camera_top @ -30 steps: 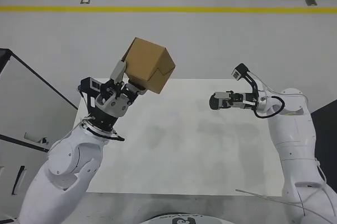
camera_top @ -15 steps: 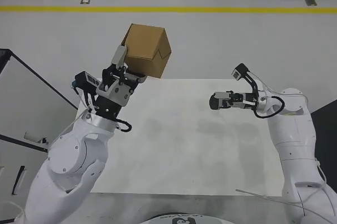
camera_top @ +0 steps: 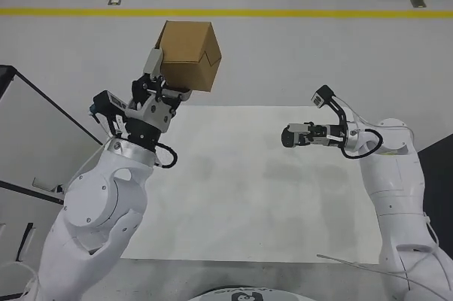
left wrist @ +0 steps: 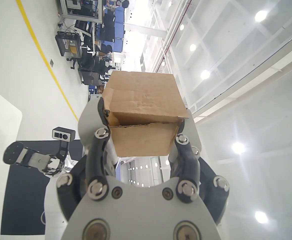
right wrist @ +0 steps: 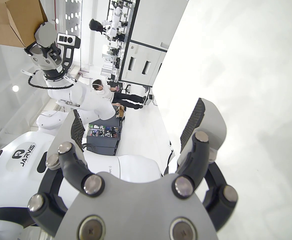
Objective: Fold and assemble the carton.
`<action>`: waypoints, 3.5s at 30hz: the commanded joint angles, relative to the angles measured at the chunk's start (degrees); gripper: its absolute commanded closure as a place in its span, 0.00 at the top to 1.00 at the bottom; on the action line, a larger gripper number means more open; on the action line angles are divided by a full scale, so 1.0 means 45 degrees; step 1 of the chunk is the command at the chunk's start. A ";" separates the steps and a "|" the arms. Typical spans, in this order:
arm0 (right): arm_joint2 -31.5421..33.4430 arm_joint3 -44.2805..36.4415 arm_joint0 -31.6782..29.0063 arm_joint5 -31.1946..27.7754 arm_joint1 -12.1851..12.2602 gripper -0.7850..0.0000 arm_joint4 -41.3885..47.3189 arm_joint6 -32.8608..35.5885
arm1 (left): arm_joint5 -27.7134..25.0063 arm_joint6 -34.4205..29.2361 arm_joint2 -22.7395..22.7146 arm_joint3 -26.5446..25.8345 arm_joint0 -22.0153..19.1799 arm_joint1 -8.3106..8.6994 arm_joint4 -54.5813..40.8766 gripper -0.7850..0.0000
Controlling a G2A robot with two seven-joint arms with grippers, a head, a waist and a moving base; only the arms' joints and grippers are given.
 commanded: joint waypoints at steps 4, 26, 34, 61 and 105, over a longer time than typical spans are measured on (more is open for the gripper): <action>0.0000 0.0000 0.0000 0.0000 0.0000 1.00 0.0000 0.0000 | 0.0177 -0.0405 -0.0136 0.0000 0.0274 -0.0131 -0.1485 0.00; 0.0000 0.0000 0.0000 0.0000 0.0000 1.00 0.0000 0.0000 | 0.0815 -0.3804 -0.2814 0.0173 0.2714 -0.0306 -1.0177 0.00; 0.0000 0.0000 0.0000 0.0000 0.0000 1.00 0.0000 0.0000 | 0.0536 -0.3815 -0.2758 0.0308 0.2823 -0.0342 -1.0613 0.00; 0.0000 0.0000 0.0000 0.0000 0.0000 1.00 0.0000 0.0000 | 0.0611 -0.2111 -0.3072 0.1309 0.2470 -0.0686 -2.2051 0.00; 0.0000 0.0000 0.0000 0.0000 0.0000 1.00 0.0000 0.0000 | 0.2885 -0.4437 -0.4189 0.0812 0.2574 -0.0688 -1.6150 0.00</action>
